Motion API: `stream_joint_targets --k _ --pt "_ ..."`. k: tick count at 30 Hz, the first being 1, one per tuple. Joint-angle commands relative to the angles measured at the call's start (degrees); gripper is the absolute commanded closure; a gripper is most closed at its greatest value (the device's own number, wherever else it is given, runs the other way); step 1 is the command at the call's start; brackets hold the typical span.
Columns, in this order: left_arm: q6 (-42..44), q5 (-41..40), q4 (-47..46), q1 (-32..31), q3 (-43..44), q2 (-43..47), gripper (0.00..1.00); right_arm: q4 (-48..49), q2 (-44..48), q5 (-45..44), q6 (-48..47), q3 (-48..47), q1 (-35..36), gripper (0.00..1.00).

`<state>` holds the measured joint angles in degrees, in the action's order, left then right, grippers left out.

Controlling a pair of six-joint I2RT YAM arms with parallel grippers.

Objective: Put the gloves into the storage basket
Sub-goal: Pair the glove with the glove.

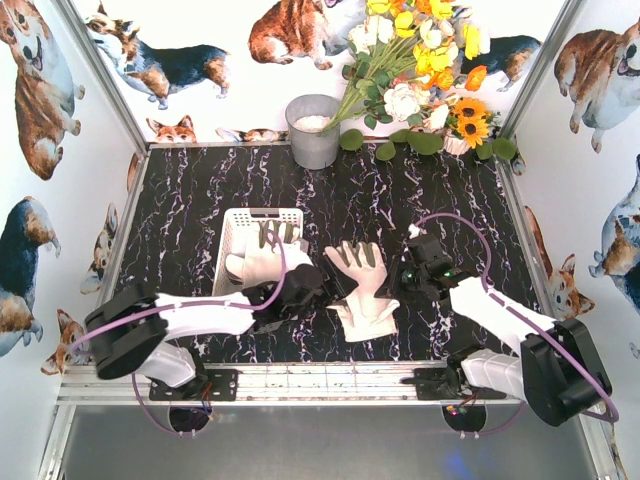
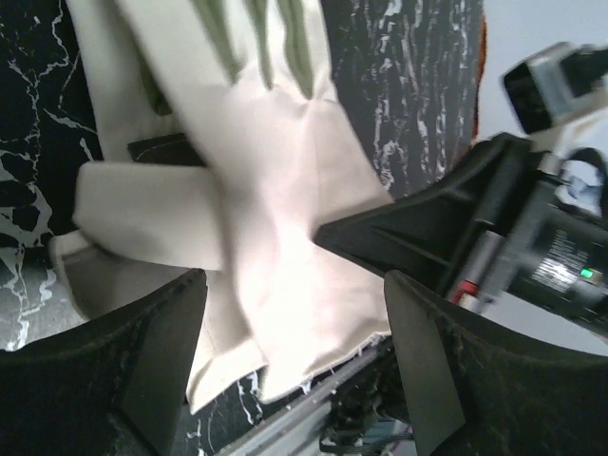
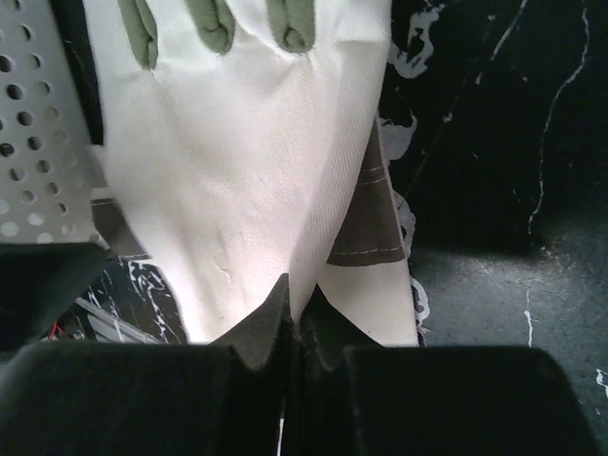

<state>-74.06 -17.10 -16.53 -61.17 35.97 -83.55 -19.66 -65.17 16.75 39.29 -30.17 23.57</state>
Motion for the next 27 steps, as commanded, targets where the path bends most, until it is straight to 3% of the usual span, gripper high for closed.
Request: stream_joint_targets --k 1,4,7,10,16,24,27 --pt "2.01 1.99 7.21 -0.15 0.55 6.51 0.30 -0.53 -0.81 -0.14 -0.34 -0.74 0.08 1.00" --pt "7.63 1.16 14.35 -0.08 3.87 9.97 0.25 -0.78 -1.18 -0.55 0.64 -0.59 0.05 1.00" --pt "14.85 0.13 25.63 0.71 11.46 8.02 0.21 -1.67 -1.15 -1.40 2.15 -0.59 0.07 1.00" --pt "18.10 1.04 33.62 1.76 17.05 3.00 0.30 -2.37 -0.69 -3.02 3.71 -0.05 0.01 1.00" --pt "22.15 3.09 34.59 1.88 21.50 -5.34 0.48 -4.16 -1.28 -6.61 5.07 0.56 -0.18 1.00" --pt "27.54 3.23 34.64 2.70 23.18 -10.65 0.54 -5.86 -3.25 -7.70 4.87 0.21 -1.35 1.00" --pt "28.95 4.69 33.83 3.74 22.33 -13.08 0.63 -5.91 -3.46 -7.62 4.61 0.29 -1.96 1.00"
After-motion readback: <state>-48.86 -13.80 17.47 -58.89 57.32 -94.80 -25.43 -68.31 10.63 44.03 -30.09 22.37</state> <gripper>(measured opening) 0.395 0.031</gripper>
